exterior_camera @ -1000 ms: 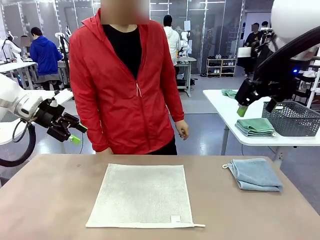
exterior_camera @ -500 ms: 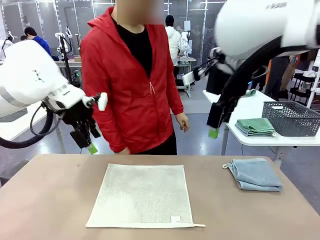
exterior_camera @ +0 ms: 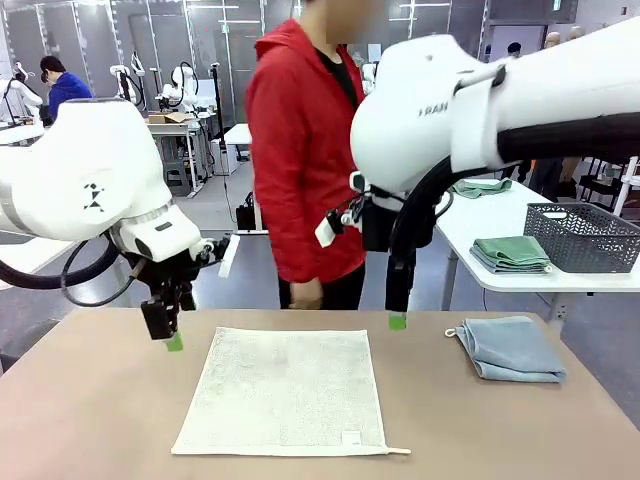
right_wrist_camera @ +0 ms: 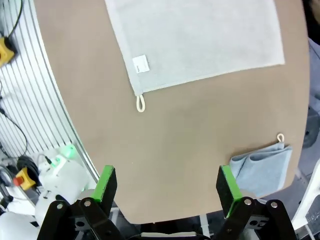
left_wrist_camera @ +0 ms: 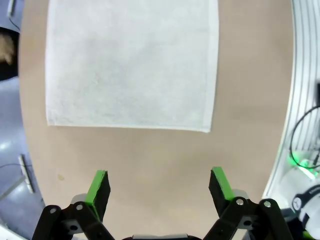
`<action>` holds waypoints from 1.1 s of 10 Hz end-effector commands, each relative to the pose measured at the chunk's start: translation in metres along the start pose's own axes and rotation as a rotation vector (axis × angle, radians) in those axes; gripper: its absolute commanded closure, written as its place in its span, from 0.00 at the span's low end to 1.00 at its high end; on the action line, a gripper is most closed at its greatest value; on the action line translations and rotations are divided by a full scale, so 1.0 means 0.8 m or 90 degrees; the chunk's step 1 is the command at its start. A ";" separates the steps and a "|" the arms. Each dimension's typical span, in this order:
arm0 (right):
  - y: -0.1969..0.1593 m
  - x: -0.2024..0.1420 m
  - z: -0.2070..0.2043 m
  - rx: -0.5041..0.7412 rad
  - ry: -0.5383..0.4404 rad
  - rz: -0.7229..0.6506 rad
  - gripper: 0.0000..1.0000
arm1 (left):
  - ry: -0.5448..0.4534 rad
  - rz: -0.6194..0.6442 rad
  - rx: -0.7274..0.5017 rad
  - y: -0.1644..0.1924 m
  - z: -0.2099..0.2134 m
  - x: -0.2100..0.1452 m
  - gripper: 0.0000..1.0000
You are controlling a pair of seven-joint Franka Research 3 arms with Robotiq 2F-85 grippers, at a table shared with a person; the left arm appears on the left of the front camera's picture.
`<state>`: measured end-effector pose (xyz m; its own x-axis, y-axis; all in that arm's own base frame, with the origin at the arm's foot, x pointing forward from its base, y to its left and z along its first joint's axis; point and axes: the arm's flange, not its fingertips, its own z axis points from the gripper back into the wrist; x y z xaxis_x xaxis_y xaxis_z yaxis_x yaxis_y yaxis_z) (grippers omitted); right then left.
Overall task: Fold the towels and place them in the basket.
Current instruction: When a person lays out a Towel with hook on the table, fold it in half twice.
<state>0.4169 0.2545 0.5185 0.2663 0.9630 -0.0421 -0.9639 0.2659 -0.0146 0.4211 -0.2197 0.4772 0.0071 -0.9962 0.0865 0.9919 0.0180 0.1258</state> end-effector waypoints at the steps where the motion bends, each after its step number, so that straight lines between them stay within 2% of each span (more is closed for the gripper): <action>1: -0.004 0.003 -0.011 -0.003 0.027 0.092 0.00 | 0.039 0.000 -0.017 -0.019 -0.006 -0.006 0.00; 4: 0.006 0.005 -0.045 0.009 0.026 0.167 0.00 | 0.059 -0.008 -0.029 -0.028 -0.022 -0.009 0.00; 6: 0.011 0.008 -0.057 0.014 0.030 0.180 0.00 | 0.045 -0.053 -0.010 -0.021 -0.031 -0.012 0.00; 11: 0.029 0.015 -0.081 -0.024 0.016 0.200 0.00 | 0.057 -0.050 -0.009 -0.002 -0.049 -0.015 0.00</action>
<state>0.4033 0.2737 0.4573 -0.0227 0.9974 -0.0688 -0.9997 -0.0231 -0.0047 0.4201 -0.2108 0.4357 -0.0427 -0.9991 -0.0014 0.9946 -0.0427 0.0944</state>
